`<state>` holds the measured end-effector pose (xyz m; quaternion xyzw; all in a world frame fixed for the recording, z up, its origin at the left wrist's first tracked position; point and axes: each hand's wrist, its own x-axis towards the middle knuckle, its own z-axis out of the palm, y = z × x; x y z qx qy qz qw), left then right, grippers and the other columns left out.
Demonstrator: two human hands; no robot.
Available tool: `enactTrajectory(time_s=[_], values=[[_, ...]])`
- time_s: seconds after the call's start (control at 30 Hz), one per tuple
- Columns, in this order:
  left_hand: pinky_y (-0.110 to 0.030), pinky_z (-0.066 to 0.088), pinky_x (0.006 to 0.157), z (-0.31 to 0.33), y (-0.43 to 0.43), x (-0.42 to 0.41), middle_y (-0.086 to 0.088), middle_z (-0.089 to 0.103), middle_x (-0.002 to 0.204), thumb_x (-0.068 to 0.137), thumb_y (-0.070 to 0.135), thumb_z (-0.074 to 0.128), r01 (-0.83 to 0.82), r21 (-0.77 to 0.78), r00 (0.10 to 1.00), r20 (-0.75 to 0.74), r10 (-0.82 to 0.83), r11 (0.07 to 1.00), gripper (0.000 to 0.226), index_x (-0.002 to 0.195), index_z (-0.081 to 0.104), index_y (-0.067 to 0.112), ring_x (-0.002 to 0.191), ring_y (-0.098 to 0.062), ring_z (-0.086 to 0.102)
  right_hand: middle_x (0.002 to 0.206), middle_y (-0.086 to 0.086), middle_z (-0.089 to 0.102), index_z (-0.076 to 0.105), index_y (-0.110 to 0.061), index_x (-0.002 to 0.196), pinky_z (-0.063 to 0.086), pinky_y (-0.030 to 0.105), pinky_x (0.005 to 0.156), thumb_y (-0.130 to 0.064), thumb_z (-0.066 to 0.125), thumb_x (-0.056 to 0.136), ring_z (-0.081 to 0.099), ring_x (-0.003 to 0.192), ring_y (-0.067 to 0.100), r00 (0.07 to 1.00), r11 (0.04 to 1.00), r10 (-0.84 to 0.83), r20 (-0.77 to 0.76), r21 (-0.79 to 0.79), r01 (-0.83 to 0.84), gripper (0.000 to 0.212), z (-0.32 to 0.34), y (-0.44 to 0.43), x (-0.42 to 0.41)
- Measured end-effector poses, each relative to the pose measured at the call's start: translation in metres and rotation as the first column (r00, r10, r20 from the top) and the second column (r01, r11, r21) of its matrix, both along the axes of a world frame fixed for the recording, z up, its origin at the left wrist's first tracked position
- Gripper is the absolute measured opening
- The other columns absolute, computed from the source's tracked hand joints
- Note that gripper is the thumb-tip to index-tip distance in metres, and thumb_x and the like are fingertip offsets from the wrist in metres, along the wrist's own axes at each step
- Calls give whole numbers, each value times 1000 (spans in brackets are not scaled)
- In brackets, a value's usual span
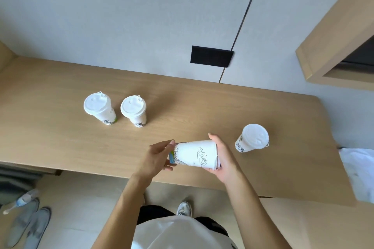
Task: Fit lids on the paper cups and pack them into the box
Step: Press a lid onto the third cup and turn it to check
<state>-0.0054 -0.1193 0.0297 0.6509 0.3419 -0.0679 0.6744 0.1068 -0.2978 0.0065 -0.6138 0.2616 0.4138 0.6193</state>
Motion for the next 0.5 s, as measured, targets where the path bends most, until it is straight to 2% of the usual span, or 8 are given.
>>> enactTrajectory(time_s=[0.13, 0.23, 0.37, 0.43, 0.5], values=[[-35, 59, 65, 14, -3, -14, -15, 76, 106, 104, 37, 58, -26, 11, 1000, 9, 26, 1000, 26, 104, 81, 24, 72, -24, 76, 111, 5, 81, 72, -20, 119, 59, 35, 80, -56, 72, 86, 78, 100, 23, 999, 1000, -5, 47, 31, 3, 49, 14, -4, -15], [-29, 55, 54, 22, -7, -20, -7, 78, 94, 104, 45, 55, -49, 11, 998, -43, 50, 999, 37, 103, 80, 18, 66, -25, 74, 103, 0, 80, 72, -23, 112, 57, 35, 80, -53, 71, 89, 76, 97, 20, 997, 997, -10, 75, 72, 4, 38, 21, -9, -22], [-26, 55, 54, 28, -10, -27, -6, 79, 96, 101, 48, 58, -22, 8, 995, -94, 22, 1000, 42, 101, 80, 13, 59, -24, 69, 96, -2, 76, 70, -25, 108, 55, 35, 80, -51, 72, 89, 73, 94, 20, 995, 994, -20, 99, 111, 9, 32, 27, -15, -29], [-27, 57, 59, 30, -10, -29, -7, 80, 97, 100, 44, 63, -45, -8, 998, -50, 45, 999, 33, 101, 81, 17, 63, -26, 71, 104, 1, 77, 71, -23, 114, 57, 37, 83, -50, 72, 88, 73, 99, 21, 993, 990, -36, 109, 137, 21, 38, 30, -16, -33], [-28, 59, 63, 30, -9, -29, -8, 80, 102, 98, 39, 67, -63, -42, 998, -7, 63, 997, 24, 106, 80, 21, 70, -29, 75, 122, 4, 76, 70, -22, 122, 59, 37, 80, -52, 75, 82, 73, 110, 21, 989, 986, -63, 135, 164, 40, 50, 30, -16, -36]])
